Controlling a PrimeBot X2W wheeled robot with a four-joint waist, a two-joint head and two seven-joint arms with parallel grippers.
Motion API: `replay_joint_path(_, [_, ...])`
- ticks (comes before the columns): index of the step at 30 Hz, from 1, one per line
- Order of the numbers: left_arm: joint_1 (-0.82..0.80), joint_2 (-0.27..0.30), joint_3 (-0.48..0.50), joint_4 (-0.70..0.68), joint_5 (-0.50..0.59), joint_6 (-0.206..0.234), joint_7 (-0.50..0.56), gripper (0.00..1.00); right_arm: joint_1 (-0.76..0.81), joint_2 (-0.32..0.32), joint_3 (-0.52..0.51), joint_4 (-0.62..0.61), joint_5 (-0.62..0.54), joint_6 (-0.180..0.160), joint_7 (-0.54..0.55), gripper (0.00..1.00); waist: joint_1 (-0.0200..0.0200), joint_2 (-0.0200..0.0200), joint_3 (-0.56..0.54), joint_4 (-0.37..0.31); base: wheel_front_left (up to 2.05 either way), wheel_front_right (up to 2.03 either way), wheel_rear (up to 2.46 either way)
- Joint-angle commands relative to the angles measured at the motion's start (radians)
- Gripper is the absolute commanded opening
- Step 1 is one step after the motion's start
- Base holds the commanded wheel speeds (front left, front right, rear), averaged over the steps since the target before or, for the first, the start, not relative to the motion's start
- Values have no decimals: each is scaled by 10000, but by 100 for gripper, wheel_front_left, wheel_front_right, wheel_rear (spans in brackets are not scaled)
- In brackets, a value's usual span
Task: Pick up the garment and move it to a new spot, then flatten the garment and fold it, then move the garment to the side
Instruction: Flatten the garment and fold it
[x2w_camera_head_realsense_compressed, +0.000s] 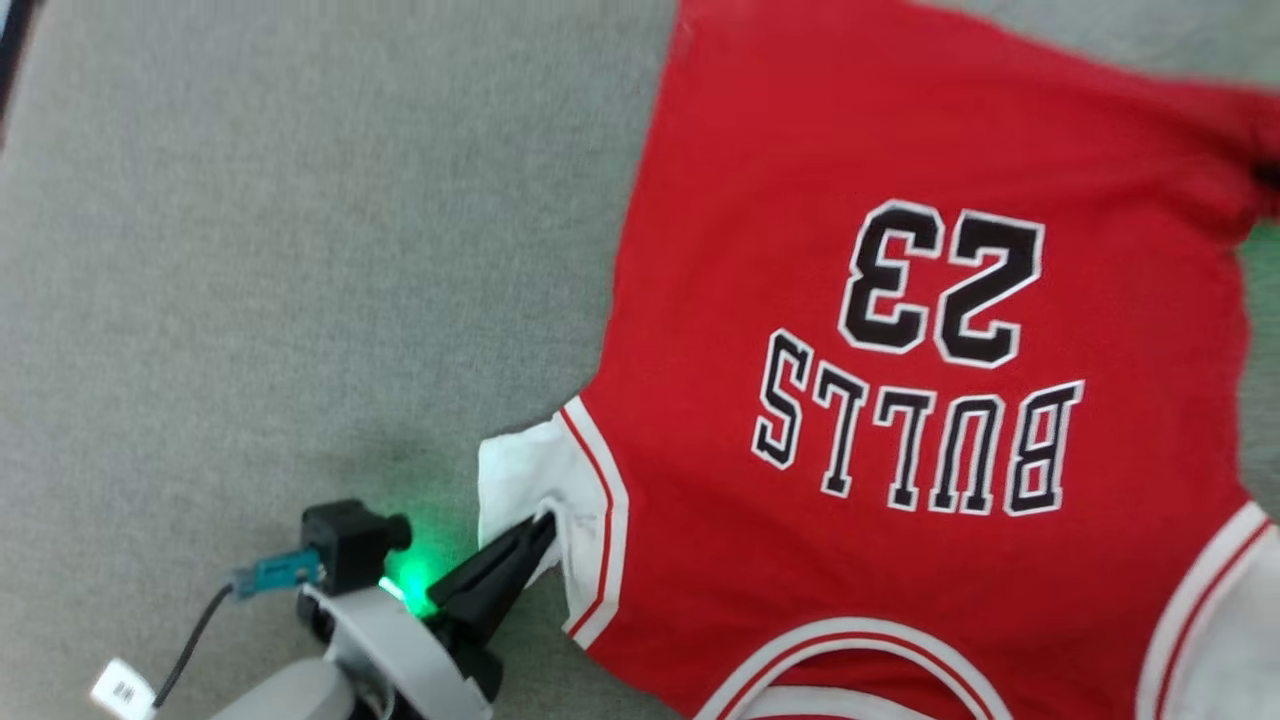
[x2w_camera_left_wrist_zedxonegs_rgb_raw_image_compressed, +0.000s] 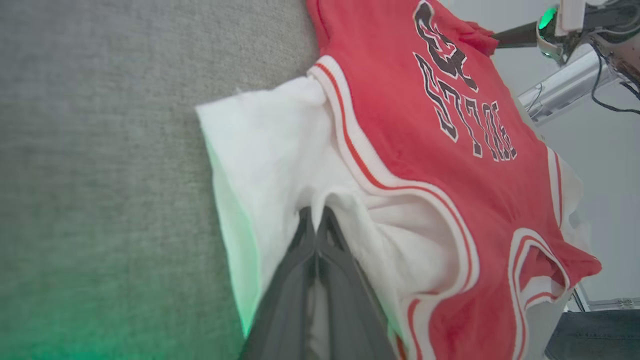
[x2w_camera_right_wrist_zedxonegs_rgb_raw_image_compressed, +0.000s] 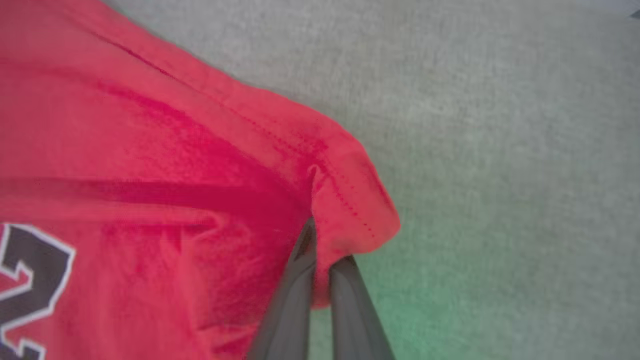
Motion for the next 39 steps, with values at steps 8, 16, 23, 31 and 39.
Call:
replay_joint_path(8, [1542,378,541,415,7,224,171,0,4300,-2296,165,-3717,2209,-4,145,0,0,0,-2317,-1080,0,0,0])
replay_joint_path(16, [2081,303,1314,193,200,203,149,0,9014,-2886,-888,-6510,2836,-4,97,0,0,0,-2579,-1574,0,0,0])
replay_joint_path(23, [2159,285,1608,171,350,202,149,0,12076,-1533,-1128,-7960,2172,-4,483,0,0,0,-2571,-1895,0,0,0])
replay_joint_path(31, [2082,404,1541,135,309,202,149,0,12517,-413,-908,-8328,1235,-4,279,59,0,0,-2632,-2122,0,0,0])
replay_joint_path(39, [2067,363,1520,35,370,201,149,0,12937,-716,-2718,-9104,1117,-4,334,100,0,0,-2661,-1984,0,0,0])
